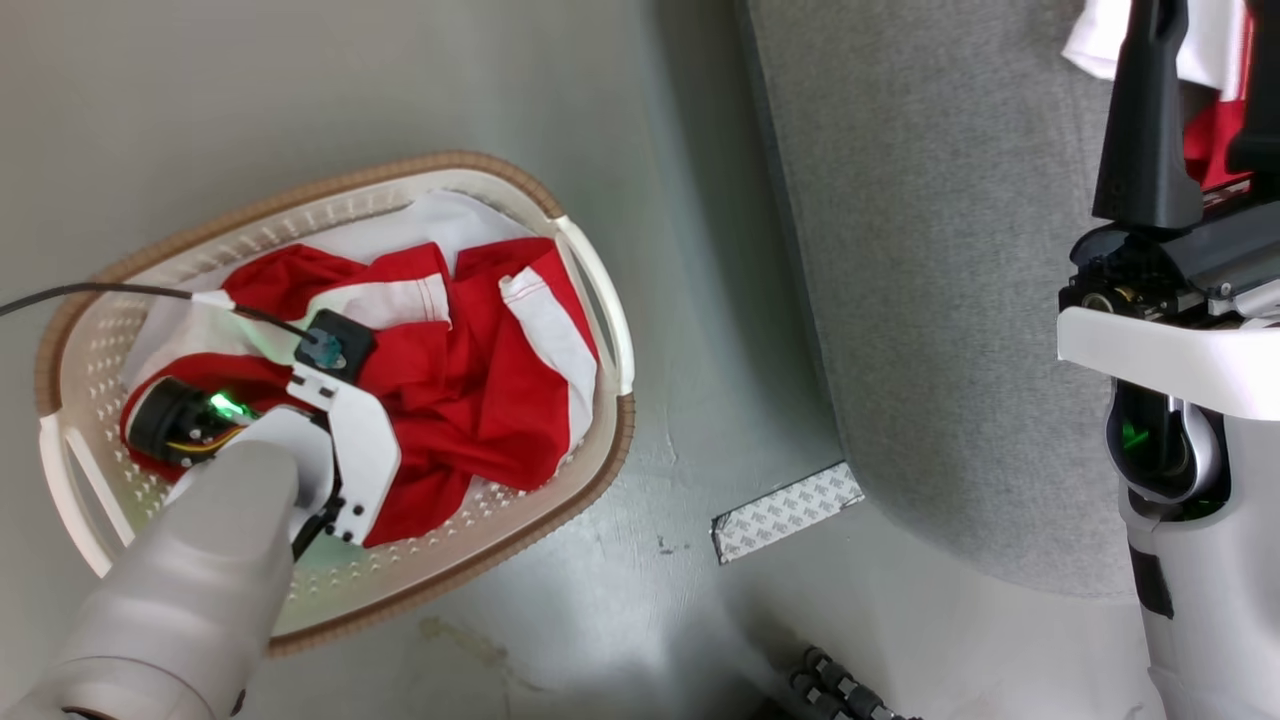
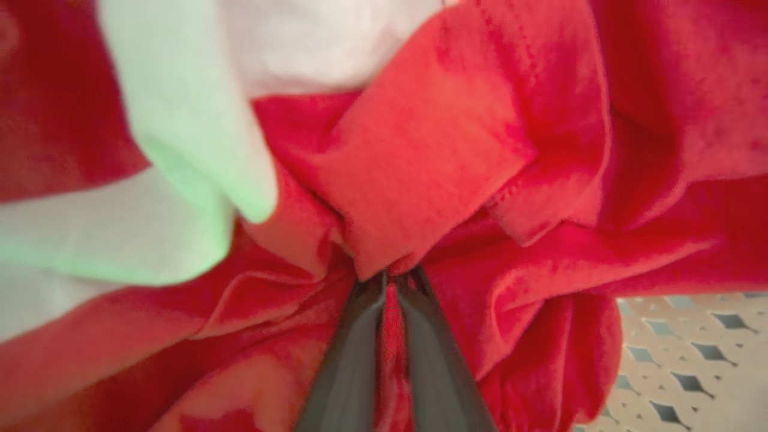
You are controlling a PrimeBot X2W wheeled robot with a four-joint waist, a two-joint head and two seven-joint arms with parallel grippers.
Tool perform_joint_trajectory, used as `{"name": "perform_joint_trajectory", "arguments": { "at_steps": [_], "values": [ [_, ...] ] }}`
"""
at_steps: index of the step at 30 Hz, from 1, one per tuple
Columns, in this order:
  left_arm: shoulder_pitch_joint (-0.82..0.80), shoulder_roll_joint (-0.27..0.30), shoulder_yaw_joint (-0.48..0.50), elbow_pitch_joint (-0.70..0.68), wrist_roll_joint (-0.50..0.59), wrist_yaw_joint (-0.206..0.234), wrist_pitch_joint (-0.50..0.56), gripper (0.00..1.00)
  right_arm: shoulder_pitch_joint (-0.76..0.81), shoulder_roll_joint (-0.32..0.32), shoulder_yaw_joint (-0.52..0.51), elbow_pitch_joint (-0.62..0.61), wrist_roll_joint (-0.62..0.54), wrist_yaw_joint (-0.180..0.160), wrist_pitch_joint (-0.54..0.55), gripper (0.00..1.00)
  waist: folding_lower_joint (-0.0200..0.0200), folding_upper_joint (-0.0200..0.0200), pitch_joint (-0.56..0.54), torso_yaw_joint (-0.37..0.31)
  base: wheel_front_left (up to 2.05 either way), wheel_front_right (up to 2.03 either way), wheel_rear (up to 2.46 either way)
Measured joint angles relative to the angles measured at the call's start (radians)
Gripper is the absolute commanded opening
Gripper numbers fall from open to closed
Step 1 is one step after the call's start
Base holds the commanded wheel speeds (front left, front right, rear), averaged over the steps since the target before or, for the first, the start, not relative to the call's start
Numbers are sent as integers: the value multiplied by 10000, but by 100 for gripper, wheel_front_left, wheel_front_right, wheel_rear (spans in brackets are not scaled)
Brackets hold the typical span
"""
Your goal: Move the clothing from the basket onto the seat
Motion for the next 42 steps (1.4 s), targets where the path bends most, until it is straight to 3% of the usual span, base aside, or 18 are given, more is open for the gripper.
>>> {"name": "perform_joint_trajectory", "arguments": {
  "at_steps": [4, 13, 29, 42],
  "values": [
    [48, -23, -148, -105, -240, 0, -255, 0, -35, 4, -23, 113, -46, 0, 0, 100, 1, 0, -265, -19, 0, 0, 0],
    [499, -642, -454, -474, -922, 0, -1133, 0, 187, -40, -201, 380, -654, 0, 0, 100, -1, 0, -1466, 415, 0, 0, 0],
    [1564, -1484, -961, -1271, -2261, 0, -2857, 0, 1513, -1068, -382, 1043, -683, 0, -2, 100, -2, 0, -4520, 1504, 0, 0, 0],
    [2177, -1361, -637, -3101, -2938, 0, -3308, 0, 2992, -1406, -161, 1615, -288, 0, -2, 100, -3, 0, -7042, 2554, 0, 0, 0]
  ]
}}
